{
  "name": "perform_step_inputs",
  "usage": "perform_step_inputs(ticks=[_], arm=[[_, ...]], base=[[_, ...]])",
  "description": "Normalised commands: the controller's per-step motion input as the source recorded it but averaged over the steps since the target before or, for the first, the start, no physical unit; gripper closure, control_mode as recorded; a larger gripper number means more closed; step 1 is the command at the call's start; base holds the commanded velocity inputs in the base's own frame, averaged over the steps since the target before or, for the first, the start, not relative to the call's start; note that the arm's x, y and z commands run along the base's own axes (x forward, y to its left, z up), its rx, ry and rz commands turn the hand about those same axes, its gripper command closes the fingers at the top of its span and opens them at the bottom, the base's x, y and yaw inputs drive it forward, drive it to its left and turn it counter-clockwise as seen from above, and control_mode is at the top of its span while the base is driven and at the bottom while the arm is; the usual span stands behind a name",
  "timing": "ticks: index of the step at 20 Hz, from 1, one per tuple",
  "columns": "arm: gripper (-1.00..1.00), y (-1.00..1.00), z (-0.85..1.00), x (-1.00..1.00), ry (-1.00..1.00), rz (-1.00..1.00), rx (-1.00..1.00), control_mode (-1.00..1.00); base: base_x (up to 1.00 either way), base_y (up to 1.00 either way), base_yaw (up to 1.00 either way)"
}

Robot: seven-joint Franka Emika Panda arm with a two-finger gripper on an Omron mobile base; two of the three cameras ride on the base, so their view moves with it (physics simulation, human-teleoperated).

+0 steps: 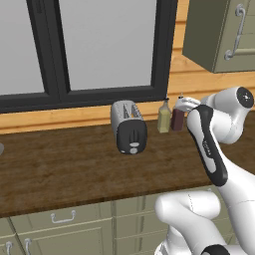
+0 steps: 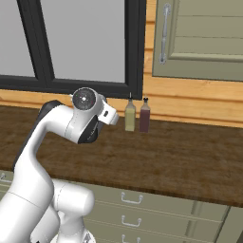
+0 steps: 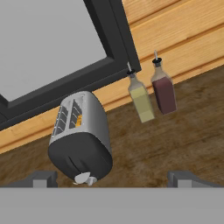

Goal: Start the toaster. Once the lever pops up, take the bread to the plate on the dining counter.

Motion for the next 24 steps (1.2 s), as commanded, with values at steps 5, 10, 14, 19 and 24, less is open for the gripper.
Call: perform_step_inputs(ticks=[5, 10, 14, 19, 24], arm=[[-1.00, 0.00, 0.00, 0.00, 0.00, 0.00, 0.00, -1.00], [-1.00, 0.00, 0.00, 0.00, 0.00, 0.00, 0.00, -1.00], [-1.00, 0.00, 0.00, 0.00, 0.00, 0.00, 0.00, -1.00], [-1.00, 0.00, 0.00, 0.00, 0.00, 0.00, 0.00, -1.00], [-1.00, 0.00, 0.00, 0.00, 0.00, 0.00, 0.00, -1.00]], base=[[0.00, 0.00, 0.00], [0.00, 0.00, 0.00], [0.00, 0.00, 0.00], [0.00, 0.00, 0.00], [0.00, 0.00, 0.00]])
